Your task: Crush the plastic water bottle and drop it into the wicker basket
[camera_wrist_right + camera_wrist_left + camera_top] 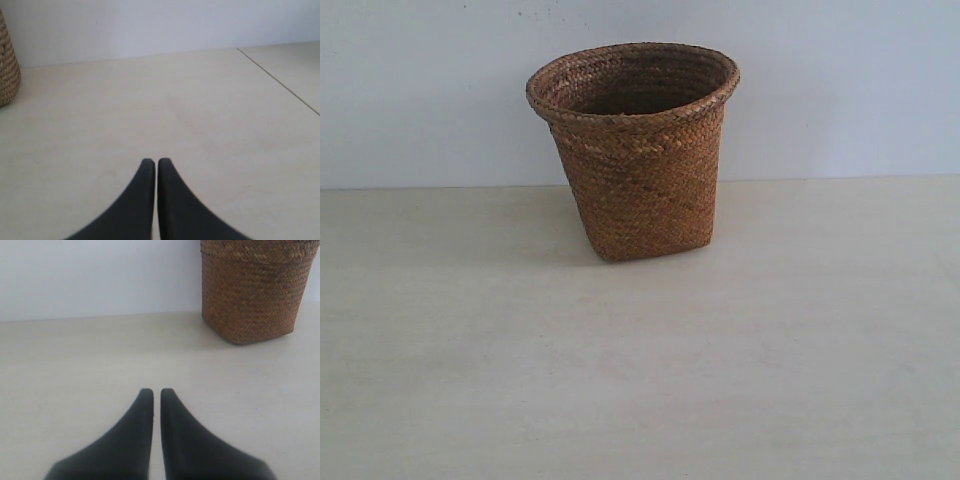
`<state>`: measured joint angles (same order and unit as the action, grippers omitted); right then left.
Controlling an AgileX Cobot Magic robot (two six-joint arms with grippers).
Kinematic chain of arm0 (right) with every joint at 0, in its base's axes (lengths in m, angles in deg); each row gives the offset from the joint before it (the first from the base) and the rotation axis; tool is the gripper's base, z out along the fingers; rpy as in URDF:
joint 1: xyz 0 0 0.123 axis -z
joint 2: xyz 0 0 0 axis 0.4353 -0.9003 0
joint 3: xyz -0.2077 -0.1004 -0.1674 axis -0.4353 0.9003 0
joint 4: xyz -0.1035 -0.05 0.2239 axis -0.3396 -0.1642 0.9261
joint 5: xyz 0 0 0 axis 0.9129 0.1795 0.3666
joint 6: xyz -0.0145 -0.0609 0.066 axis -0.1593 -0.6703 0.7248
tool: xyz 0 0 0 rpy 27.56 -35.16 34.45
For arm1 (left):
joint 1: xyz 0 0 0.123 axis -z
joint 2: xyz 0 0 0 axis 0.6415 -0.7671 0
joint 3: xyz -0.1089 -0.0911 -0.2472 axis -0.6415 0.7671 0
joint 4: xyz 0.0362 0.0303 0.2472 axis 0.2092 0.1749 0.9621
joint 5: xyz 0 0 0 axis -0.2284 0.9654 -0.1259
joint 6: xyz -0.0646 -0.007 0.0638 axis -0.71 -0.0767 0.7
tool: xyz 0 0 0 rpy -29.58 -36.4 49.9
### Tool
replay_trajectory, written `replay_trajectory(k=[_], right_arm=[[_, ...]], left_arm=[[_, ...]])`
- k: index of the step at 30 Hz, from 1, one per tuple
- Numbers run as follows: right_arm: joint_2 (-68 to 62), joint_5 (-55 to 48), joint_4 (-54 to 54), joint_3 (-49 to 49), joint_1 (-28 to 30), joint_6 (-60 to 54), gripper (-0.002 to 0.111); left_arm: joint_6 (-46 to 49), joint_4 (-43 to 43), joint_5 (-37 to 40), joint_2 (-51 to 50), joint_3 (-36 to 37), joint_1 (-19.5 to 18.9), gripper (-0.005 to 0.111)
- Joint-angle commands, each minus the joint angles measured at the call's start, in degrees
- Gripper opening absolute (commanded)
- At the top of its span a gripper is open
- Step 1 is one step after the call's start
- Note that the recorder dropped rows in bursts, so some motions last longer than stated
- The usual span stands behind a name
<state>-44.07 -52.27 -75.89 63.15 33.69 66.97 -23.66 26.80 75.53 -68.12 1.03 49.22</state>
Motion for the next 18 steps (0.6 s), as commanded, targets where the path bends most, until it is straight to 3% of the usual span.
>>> replay_trajectory(k=[1, 14, 18], right_arm=[[0.31, -1.26, -0.46, 0.26, 0.10, -2.06, 0.000], [0.31, -1.12, -0.46, 0.26, 0.10, -1.85, 0.000], [0.31, -1.12, -0.46, 0.26, -2.67, -1.87, 0.000]], left_arm=[[0.00, -0.28, -0.17, 0.20, 0.23, -0.18, 0.004], [0.00, -0.28, -0.42, 0.20, 0.23, -0.18, 0.004], [0.00, -0.28, -0.42, 0.20, 0.23, -0.18, 0.004]])
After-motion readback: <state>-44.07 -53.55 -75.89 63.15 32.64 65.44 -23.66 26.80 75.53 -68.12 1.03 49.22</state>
